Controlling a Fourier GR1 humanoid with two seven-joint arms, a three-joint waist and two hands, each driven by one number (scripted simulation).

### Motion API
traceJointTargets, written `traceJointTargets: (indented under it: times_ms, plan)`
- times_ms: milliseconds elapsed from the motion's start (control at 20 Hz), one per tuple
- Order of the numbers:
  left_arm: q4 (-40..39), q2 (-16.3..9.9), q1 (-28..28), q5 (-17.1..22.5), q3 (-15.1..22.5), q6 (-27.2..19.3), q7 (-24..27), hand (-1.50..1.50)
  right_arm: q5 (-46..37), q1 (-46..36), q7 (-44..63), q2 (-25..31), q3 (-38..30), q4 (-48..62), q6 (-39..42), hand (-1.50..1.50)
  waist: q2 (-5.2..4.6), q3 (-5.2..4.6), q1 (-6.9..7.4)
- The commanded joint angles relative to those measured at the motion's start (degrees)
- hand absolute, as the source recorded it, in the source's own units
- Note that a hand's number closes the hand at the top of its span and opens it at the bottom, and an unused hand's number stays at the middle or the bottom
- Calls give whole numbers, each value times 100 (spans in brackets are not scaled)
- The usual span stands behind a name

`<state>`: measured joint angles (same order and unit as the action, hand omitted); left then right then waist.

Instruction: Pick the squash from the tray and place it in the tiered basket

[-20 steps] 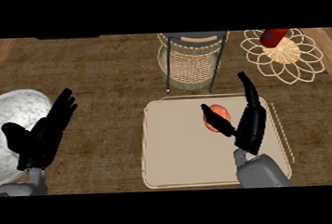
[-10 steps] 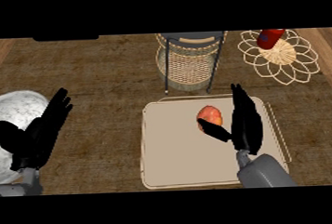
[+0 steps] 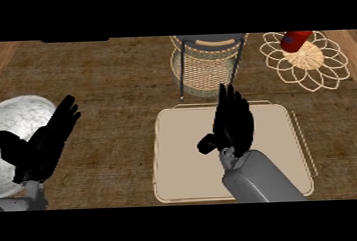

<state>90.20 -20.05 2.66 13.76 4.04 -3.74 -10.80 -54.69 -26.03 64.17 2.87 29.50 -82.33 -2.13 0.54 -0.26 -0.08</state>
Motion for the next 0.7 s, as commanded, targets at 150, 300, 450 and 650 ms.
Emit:
traceJointTargets:
  times_ms: [150,300,450,650]
  plan:
    - [-88,36,33,-65,-66,64,46,0,-278,-218,1439,-277,-30,37,524,-150,-39,22,17]
    - [-149,-15,77,26,-139,250,107,0,-354,48,1287,-280,-172,179,420,-150,-47,22,-11]
    - [-92,-13,156,42,-171,259,-44,0,-305,-210,1137,-281,-398,698,287,-150,-61,24,48]
    - [-79,244,181,-208,-42,-13,-152,0,-620,276,1081,-283,-75,640,24,-150,-55,26,30]
